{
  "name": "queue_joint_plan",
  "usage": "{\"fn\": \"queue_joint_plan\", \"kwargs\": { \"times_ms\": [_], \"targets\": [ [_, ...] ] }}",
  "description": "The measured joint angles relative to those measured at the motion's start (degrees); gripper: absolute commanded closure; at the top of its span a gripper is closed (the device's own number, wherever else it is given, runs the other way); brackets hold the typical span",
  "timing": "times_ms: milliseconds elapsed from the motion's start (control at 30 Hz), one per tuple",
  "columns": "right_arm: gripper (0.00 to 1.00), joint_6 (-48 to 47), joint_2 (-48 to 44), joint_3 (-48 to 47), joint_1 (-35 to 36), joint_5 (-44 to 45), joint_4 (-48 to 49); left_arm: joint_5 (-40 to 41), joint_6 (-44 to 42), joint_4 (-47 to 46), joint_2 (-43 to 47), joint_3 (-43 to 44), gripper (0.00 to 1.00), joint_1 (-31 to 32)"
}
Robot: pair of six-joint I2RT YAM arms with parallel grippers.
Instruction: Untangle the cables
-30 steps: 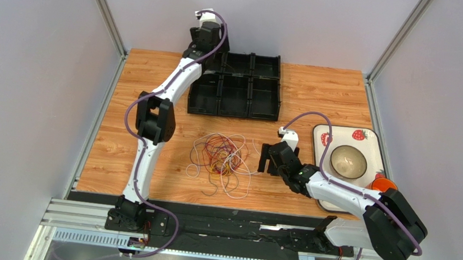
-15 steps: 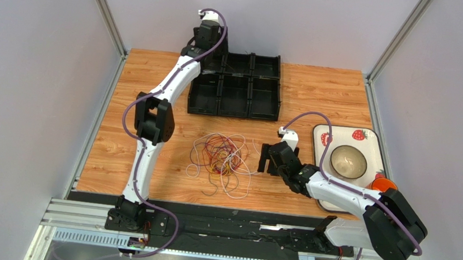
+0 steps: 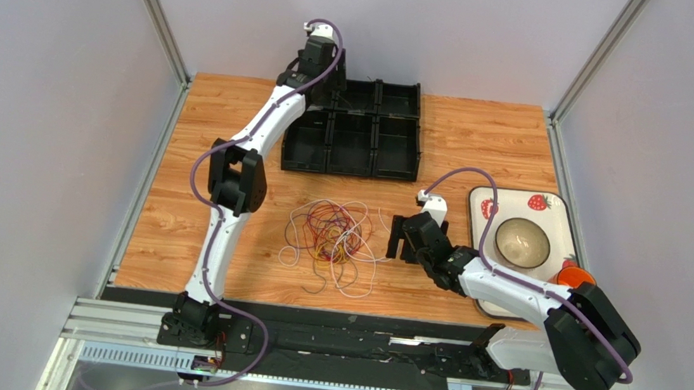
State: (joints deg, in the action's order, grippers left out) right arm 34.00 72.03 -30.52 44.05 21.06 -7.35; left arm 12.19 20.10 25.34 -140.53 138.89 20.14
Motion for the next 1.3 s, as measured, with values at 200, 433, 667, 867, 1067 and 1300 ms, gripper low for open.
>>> {"fn": "queue_joint_plan", "kwargs": {
  "times_ms": [200,433,667,867,1067,1300],
  "targets": [
    [0.19,0.0,0.0,0.0,0.0,-0.1,0.2,0.3,0.3,-0.5,-4.1,0.9,0.33,0.2],
    [0.19,0.0,0.0,-0.1,0.0,-0.1,0.4,-0.1,1.3,-0.7,-7.8,1.2,0.41,0.1],
    [0.19,-0.3,0.1,-0.1,0.0,-0.2,0.8,-0.7,1.9,-2.2,-8.1,1.2,0.39,0.1],
    [0.19,-0.4,0.8,-0.1,0.0,-0.2,0.8,-1.7,2.6,-3.3,-8.1,1.2,0.29,0.1],
    [0.19,-0.4,1.0,-0.3,0.0,-0.2,0.8,-2.5,3.2,-5.1,-8.1,1.2,0.33,0.1],
    [0.19,-0.4,1.0,-0.3,0.0,-0.2,0.9,-2.5,5.2,-7.8,-8.4,2.2,0.43,0.0]
  ]
}}
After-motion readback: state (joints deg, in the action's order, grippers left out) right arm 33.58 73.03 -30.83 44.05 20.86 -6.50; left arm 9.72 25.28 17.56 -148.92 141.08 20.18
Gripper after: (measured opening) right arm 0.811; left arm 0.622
